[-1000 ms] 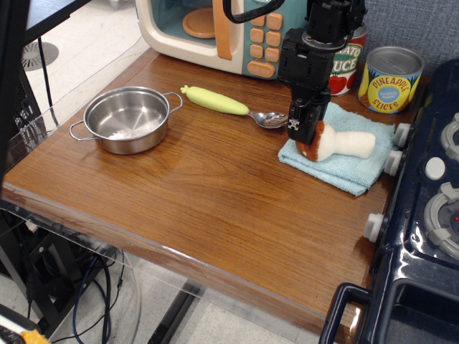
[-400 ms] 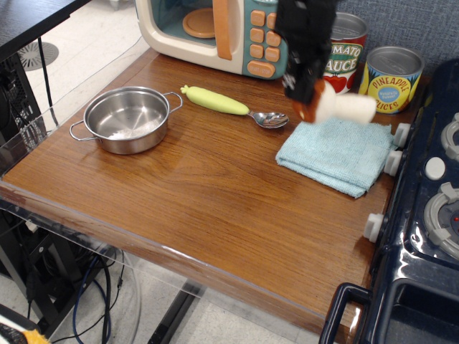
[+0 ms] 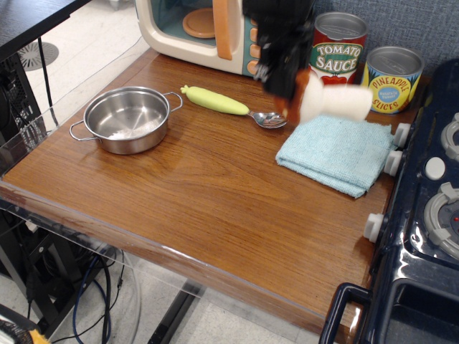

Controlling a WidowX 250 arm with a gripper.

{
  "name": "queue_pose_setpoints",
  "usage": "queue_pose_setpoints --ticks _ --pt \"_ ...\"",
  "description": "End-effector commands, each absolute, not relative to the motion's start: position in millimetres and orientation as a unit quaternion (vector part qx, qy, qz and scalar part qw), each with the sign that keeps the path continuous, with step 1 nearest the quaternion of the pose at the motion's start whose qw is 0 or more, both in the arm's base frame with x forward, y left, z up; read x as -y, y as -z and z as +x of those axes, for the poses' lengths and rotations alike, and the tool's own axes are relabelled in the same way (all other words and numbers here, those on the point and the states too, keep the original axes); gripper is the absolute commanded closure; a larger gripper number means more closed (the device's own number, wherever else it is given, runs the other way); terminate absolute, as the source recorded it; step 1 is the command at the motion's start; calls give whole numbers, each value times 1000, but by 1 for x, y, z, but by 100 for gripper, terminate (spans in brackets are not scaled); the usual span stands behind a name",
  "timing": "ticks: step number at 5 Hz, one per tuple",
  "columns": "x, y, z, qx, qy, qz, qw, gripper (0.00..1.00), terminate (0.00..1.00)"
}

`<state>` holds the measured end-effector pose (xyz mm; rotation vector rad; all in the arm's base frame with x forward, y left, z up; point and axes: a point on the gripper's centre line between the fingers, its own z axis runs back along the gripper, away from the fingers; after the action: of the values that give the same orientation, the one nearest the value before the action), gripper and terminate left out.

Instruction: Pick up the white utensil off the blue towel and move it to the bottom right corner of the table.

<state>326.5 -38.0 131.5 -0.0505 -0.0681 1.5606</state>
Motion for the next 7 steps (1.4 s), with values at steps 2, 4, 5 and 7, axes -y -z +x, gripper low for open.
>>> queue_pose_setpoints --ticks 2,4,5,7 --pt "19 -97 231 8 -703 24 710 100 0" --pt "25 -63 223 0 -688 42 725 100 0" --pt "34 -53 225 -13 -677 43 734 100 0" --pt "43 -46 229 -22 -701 50 712 0 0"
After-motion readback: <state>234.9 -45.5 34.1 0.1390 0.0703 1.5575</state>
